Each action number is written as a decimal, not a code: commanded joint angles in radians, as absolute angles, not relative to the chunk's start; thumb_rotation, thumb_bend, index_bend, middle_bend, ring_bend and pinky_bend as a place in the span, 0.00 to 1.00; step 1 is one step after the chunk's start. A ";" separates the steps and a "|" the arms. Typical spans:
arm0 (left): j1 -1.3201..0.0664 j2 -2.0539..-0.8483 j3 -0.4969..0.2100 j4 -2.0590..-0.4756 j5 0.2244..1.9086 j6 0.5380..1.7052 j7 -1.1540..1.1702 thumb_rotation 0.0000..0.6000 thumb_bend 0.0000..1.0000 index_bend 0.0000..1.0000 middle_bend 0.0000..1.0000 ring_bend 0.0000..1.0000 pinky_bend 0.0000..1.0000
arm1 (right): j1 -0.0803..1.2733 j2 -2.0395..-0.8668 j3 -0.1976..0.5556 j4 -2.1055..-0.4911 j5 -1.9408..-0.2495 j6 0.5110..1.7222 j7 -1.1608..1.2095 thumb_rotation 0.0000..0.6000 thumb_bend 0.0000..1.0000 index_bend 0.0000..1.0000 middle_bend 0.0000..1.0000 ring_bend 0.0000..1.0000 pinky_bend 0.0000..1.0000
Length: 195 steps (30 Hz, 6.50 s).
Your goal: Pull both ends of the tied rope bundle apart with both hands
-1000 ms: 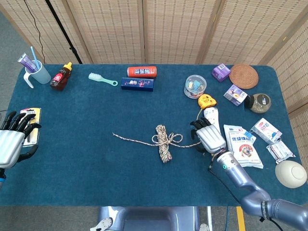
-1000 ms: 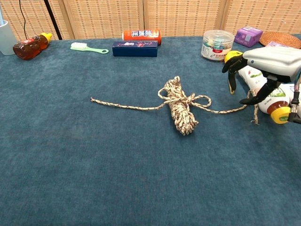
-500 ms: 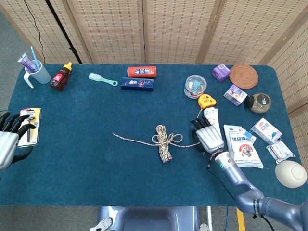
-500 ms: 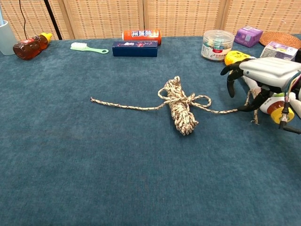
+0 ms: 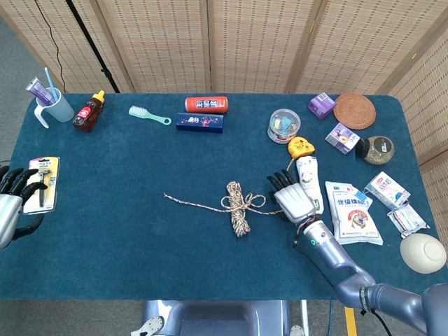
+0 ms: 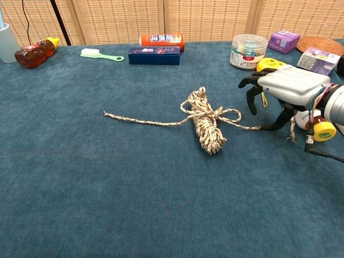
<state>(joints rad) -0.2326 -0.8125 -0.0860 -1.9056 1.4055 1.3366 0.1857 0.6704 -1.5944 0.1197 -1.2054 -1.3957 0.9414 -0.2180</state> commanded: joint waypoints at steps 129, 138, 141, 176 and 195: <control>-0.264 -0.852 -0.069 -1.856 1.481 1.305 0.159 1.00 0.27 0.30 0.15 0.07 0.00 | 0.684 -1.497 0.116 -1.354 -1.360 0.974 -0.341 1.00 0.54 0.64 0.21 0.13 0.00; -0.311 -0.889 -0.062 -1.827 1.506 1.236 0.197 1.00 0.27 0.35 0.16 0.10 0.00 | 0.667 -1.463 0.118 -1.416 -1.364 1.014 -0.354 1.00 0.54 0.64 0.21 0.13 0.00; -0.347 -0.913 -0.066 -1.813 1.514 1.189 0.208 1.00 0.27 0.36 0.17 0.11 0.00 | 0.659 -1.454 0.117 -1.439 -1.366 1.030 -0.360 1.00 0.54 0.64 0.21 0.13 0.00; -0.701 -1.316 -0.138 -1.516 1.365 0.803 0.332 1.00 0.28 0.49 0.20 0.12 0.00 | 0.644 -1.443 0.112 -1.499 -1.349 1.046 -0.401 1.00 0.55 0.64 0.22 0.14 0.00; -0.819 -1.551 -0.154 -1.273 1.296 0.755 0.394 1.00 0.28 0.53 0.20 0.11 0.00 | 0.639 -1.451 0.109 -1.473 -1.347 1.044 -0.370 1.00 0.55 0.64 0.22 0.14 0.00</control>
